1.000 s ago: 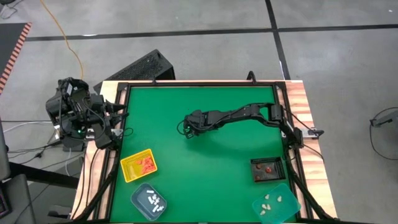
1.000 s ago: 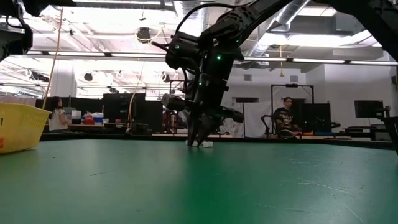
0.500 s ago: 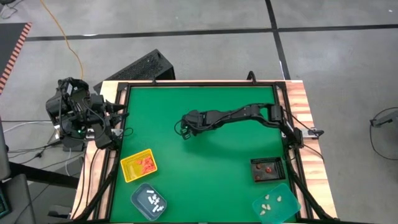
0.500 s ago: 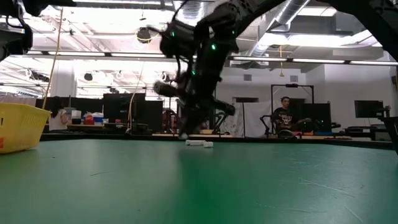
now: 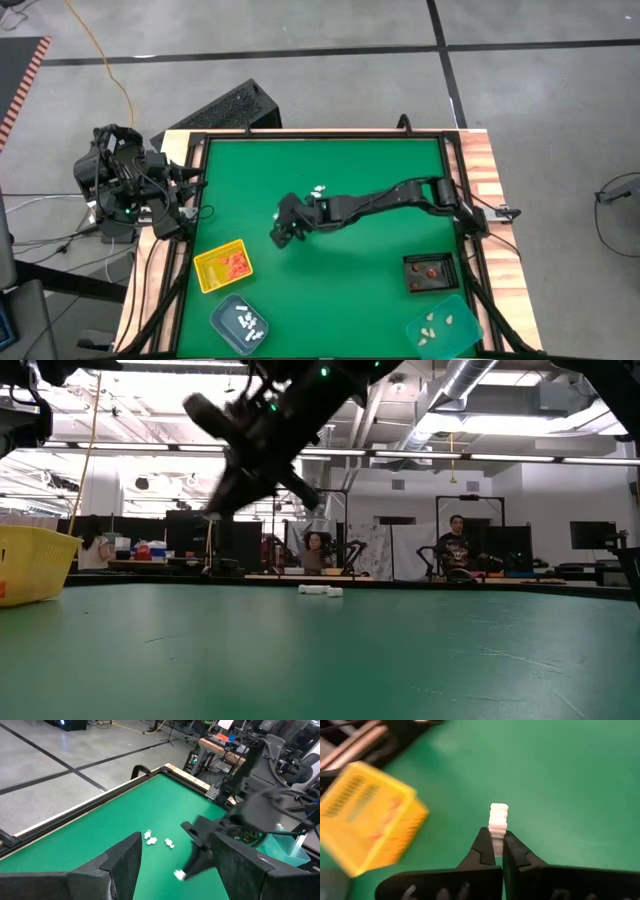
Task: Sort Halloween decoration
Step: Put the white skeleton model into the blue bin
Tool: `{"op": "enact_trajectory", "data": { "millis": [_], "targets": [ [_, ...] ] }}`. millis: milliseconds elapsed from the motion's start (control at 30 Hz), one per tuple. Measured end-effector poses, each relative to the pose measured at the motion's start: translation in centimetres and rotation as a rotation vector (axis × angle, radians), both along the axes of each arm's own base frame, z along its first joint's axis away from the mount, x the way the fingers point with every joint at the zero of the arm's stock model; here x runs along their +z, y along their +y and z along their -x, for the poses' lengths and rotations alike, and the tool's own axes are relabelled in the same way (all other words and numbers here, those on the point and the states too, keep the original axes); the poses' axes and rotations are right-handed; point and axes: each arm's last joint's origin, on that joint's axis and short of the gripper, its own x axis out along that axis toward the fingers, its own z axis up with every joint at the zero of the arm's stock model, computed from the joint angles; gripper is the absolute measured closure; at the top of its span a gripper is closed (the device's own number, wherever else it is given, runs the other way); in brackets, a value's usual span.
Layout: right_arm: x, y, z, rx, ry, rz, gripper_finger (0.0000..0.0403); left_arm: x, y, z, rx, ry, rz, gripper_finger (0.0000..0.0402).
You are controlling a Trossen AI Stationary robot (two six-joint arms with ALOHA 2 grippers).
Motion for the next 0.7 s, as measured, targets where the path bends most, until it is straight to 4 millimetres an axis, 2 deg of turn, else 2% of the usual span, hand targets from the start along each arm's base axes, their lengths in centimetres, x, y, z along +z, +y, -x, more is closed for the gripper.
{"op": "enact_trajectory", "data": {
  "millis": [333,567,700],
  "targets": [
    [2.6,6.8,-1.0,0.463,-0.32,0.193,0.04,0.0,0.0,0.0,0.0,0.0,-0.001,0.0176],
    [3.3,9.3,-0.7,0.638,-0.418,0.212,0.0401,0.0,0.0,0.0,0.001,-0.001,-0.001,0.0176],
    [3.1,10.5,-0.8,0.674,-0.458,0.194,0.0401,0.0,0.0,0.0,0.001,-0.001,-0.001,0.0176]
  ]
}}
